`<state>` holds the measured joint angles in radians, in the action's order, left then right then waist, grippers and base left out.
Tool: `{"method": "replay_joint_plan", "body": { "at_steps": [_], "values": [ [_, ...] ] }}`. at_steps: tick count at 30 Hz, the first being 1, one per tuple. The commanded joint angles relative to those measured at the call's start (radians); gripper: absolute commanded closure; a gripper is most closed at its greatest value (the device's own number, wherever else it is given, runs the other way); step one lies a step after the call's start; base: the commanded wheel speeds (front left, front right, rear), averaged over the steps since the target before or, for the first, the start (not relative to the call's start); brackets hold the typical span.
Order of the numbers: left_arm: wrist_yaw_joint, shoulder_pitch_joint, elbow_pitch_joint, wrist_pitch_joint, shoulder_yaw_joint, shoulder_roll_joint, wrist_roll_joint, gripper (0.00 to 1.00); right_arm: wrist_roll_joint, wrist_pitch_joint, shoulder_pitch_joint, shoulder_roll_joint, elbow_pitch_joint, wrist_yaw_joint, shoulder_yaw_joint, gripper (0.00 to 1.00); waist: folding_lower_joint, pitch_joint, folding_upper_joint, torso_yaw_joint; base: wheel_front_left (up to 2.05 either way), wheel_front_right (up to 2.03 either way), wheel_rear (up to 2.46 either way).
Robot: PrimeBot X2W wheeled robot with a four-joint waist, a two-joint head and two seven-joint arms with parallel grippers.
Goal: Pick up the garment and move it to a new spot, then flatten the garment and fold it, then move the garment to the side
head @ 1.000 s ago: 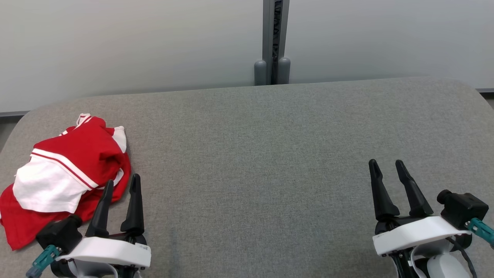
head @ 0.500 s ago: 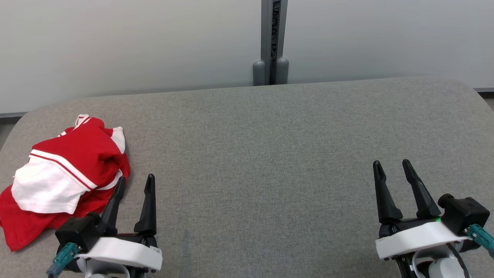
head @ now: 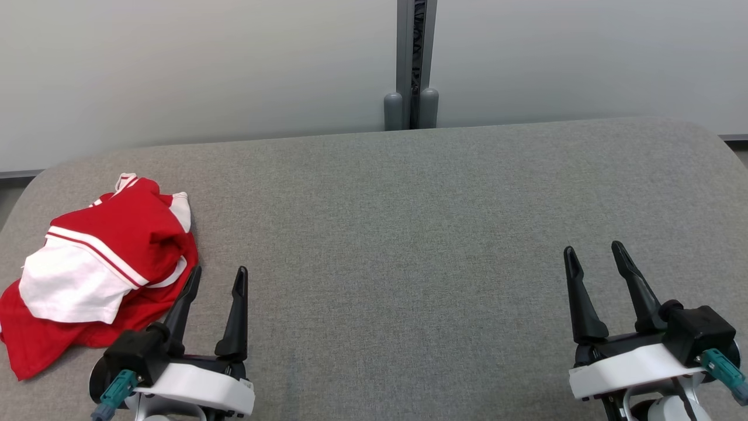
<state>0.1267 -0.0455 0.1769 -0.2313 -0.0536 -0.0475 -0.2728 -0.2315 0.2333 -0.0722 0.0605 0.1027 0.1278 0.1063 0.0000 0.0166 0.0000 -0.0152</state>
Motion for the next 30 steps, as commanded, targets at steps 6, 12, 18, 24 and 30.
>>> {"method": "replay_joint_plan", "body": {
  "at_steps": [6,12,18,24,30],
  "values": [
    [0.004,-0.004,0.006,-0.019,-0.010,-0.005,0.052,0.00,0.057,0.020,0.014,0.003,-0.019,0.005,-0.007,0.00,0.0000,0.000,0.0000,0.000,0.00,0.00,0.00],
    [0.004,-0.010,0.009,-0.029,-0.016,-0.005,0.089,0.00,0.101,0.030,0.019,0.003,-0.029,0.005,-0.013,0.00,0.0000,0.000,0.0000,0.000,0.00,0.00,0.00],
    [0.005,-0.010,0.010,-0.035,-0.018,-0.005,0.102,0.00,0.114,0.034,0.021,0.002,-0.035,0.005,-0.016,0.00,0.0000,-0.002,0.0000,-0.001,0.00,0.00,0.00],
    [0.005,-0.007,0.009,-0.034,-0.016,-0.005,0.094,0.00,0.105,0.034,0.023,0.000,-0.037,0.005,-0.016,0.00,0.0000,-0.001,0.0000,-0.003,0.00,0.00,0.00],
    [0.005,-0.011,0.011,-0.034,-0.014,-0.005,0.088,0.00,0.097,0.034,0.024,-0.002,-0.035,0.005,-0.017,0.00,0.0000,0.002,0.0000,-0.002,0.00,0.00,0.00]
  ]
}}
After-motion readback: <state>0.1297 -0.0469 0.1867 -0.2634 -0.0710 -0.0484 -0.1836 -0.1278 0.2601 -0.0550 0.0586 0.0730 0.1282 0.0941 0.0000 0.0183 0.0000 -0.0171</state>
